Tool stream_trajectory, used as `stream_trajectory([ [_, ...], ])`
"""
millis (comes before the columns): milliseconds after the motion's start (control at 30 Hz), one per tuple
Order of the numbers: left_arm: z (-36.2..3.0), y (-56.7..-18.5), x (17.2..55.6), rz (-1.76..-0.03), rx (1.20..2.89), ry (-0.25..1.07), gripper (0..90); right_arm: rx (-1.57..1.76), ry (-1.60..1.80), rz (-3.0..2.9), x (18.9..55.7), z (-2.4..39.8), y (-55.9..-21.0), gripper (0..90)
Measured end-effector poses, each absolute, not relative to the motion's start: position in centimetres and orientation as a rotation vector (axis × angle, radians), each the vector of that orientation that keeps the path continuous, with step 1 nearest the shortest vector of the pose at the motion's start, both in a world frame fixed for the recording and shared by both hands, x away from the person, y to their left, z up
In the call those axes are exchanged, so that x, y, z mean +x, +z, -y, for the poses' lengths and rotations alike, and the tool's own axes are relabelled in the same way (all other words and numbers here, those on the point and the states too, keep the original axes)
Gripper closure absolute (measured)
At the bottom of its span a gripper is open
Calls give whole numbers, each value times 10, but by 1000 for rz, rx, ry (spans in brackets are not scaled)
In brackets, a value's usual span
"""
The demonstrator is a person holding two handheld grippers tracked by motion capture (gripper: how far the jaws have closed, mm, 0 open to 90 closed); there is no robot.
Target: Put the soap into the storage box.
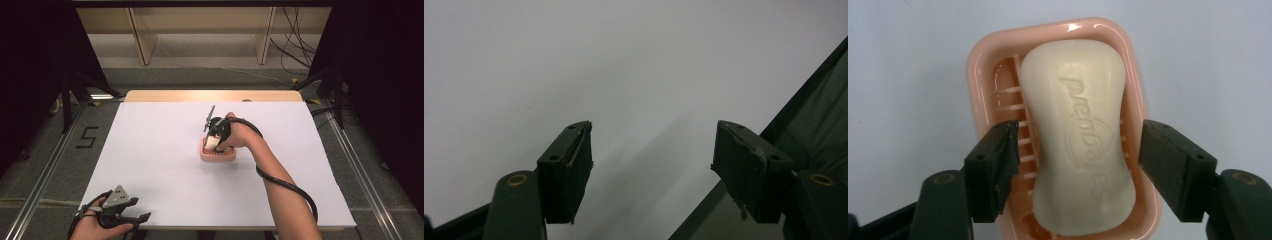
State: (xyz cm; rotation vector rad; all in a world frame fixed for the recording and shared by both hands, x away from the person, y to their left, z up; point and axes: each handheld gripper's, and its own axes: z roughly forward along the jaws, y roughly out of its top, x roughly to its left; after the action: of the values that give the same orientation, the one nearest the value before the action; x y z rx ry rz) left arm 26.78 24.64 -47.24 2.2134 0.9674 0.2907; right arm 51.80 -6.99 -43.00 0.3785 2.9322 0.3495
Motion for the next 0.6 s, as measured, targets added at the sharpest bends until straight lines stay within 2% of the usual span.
stream_trajectory([
  [133,-246,-472,268,-970,2212,291,315,389,359,-2914,515,73,-425,275],
  [600,-246,-472,268,-982,2203,314,315,414,404,-2846,489,85,-411,260],
])
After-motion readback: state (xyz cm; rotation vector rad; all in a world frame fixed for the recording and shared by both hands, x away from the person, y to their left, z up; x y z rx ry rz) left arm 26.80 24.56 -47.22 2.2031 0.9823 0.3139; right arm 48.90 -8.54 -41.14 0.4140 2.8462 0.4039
